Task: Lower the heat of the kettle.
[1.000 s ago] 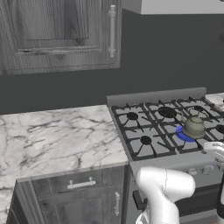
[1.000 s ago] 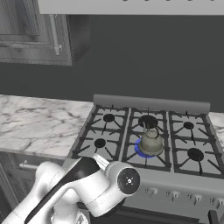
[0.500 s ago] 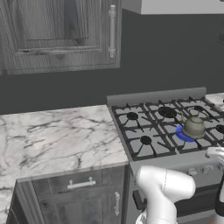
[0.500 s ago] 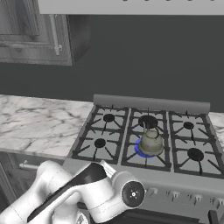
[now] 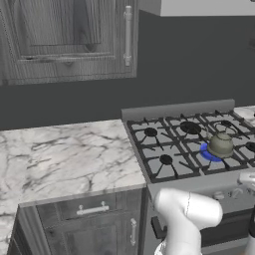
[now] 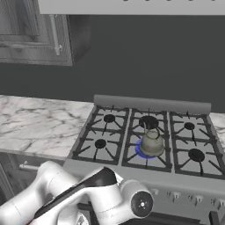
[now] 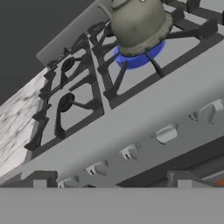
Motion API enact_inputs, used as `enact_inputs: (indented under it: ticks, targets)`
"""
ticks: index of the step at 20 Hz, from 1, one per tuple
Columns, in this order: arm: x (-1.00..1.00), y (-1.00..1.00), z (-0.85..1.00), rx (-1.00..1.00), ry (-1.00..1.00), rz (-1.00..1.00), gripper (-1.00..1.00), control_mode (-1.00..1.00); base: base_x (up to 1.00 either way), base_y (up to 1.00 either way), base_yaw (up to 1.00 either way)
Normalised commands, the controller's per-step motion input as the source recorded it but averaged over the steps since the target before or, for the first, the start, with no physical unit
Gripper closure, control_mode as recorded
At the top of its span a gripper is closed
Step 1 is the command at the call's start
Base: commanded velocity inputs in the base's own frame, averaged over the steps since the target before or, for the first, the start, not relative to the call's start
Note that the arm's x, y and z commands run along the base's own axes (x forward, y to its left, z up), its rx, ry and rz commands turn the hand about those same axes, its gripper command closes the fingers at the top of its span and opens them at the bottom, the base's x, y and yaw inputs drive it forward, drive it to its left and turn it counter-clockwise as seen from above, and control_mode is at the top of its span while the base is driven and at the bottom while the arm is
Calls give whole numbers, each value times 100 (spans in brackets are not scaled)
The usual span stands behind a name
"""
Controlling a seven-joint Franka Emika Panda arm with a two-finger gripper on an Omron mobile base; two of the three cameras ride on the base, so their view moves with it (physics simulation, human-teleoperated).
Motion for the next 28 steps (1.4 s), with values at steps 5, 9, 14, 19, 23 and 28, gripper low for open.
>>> enact_inputs:
  ticks: [5, 9, 14, 19, 23, 28]
  targets:
    - [-18, -10, -25, 0, -5, 0, -100, -100, 0, 0, 0]
    - [-50, -1, -28, 0, -16, 0, -100, -100, 0, 0, 0]
    - [-47, 0, -25, 0, -16, 0, -100, -100, 0, 0, 0]
    - [-13, 1, -1, 0, -12, 0, -100, -100, 0, 0, 0]
    - [0, 2, 0, 0, -7, 0, -100, -100, 0, 0, 0]
    - [0, 6, 0, 0, -3, 0, -100, -100, 0, 0, 0]
